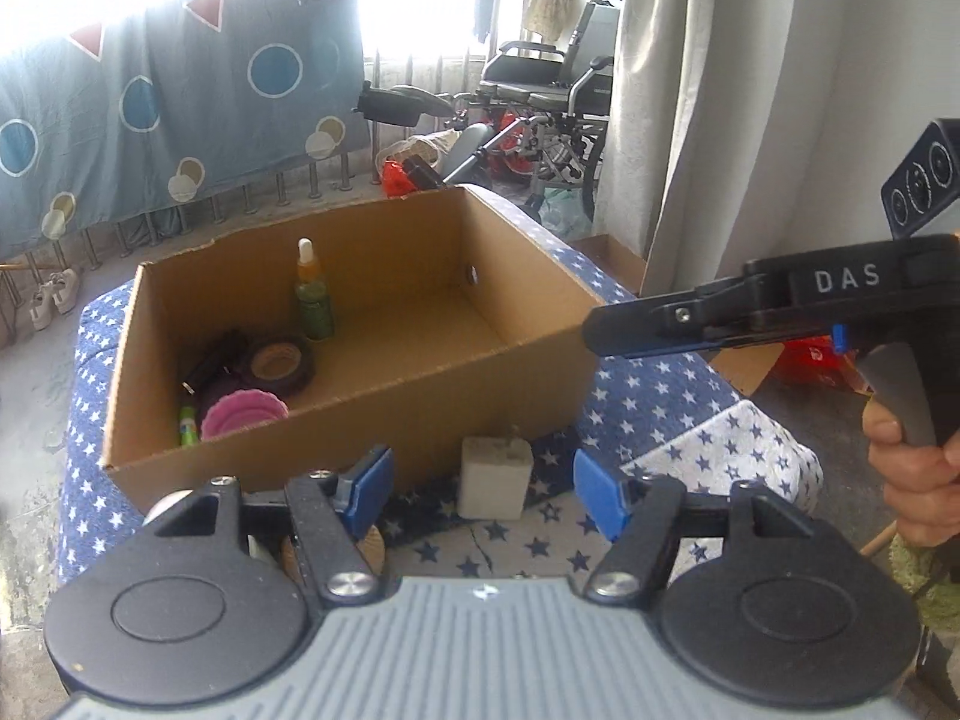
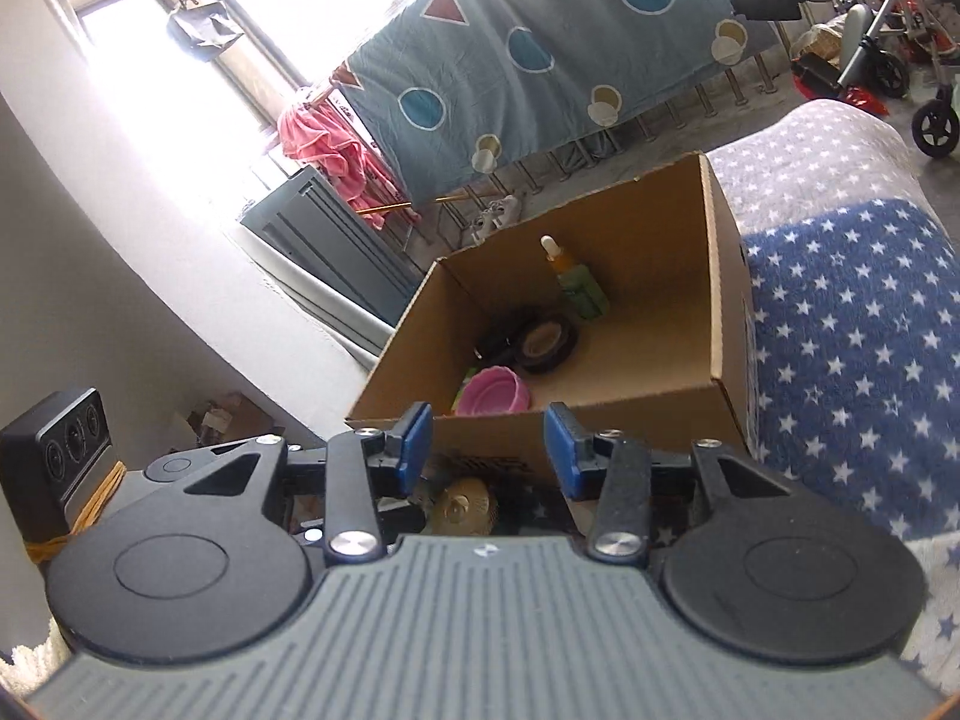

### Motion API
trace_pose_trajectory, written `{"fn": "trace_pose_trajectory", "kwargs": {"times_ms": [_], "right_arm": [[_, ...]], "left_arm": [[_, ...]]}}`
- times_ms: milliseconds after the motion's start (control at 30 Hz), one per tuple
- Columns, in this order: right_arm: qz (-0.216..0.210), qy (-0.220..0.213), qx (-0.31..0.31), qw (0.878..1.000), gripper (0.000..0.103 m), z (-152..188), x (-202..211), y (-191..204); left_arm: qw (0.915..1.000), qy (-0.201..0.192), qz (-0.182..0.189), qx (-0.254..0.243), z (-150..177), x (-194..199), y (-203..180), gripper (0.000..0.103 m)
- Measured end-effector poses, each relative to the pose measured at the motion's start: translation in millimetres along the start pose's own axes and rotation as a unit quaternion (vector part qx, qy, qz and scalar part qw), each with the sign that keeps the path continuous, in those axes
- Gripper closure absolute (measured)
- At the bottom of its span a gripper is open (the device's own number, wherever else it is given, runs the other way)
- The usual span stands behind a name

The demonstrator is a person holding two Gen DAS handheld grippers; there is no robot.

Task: Organize rigid objects
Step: 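Grasp the white charger plug with the right gripper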

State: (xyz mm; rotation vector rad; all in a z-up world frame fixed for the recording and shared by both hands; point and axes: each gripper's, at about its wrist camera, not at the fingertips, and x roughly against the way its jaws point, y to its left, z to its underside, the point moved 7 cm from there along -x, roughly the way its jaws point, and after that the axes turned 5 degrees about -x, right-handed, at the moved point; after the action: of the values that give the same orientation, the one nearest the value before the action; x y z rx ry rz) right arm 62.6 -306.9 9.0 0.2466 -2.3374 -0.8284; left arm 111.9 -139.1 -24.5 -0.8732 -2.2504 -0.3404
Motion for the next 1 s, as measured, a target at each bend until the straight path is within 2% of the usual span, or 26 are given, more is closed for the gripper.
{"fn": "trace_pose_trajectory", "kwargs": {"times_ms": [133,233,433,633,867,900,1000], "right_arm": [[0.025,0.018,0.007,1.000,0.062,29.7,-18.3,-15.9],[0.040,0.041,0.017,0.998,0.062,40.0,-37.0,-24.7],[0.057,0.070,0.032,0.995,0.056,39.5,-72.5,-36.0],[0.062,0.084,0.050,0.993,0.056,35.0,-90.3,-42.1],[0.059,0.089,0.074,0.991,0.056,31.9,-103.0,-41.2],[0.059,0.091,0.076,0.991,0.056,31.4,-104.2,-41.8],[0.056,0.094,0.078,0.991,0.059,30.9,-106.6,-43.4]], "left_arm": [[1.0000,0.007,0.003,-0.004,18.3,-25.2,-11.4,0.035],[0.9999,0.006,-0.005,-0.015,28.7,-44.6,-16.9,0.035],[0.9987,0.004,-0.028,-0.044,33.7,-77.3,-19.7,0.035],[0.9988,0.005,-0.030,-0.040,31.2,-96.5,-14.6,0.036],[0.9989,0.009,-0.026,-0.037,30.8,-108.6,-15.9,0.046],[0.9990,0.010,-0.025,-0.036,30.8,-110.1,-16.0,0.052],[0.9989,0.009,-0.032,-0.033,31.6,-111.9,-15.3,0.058]]}}
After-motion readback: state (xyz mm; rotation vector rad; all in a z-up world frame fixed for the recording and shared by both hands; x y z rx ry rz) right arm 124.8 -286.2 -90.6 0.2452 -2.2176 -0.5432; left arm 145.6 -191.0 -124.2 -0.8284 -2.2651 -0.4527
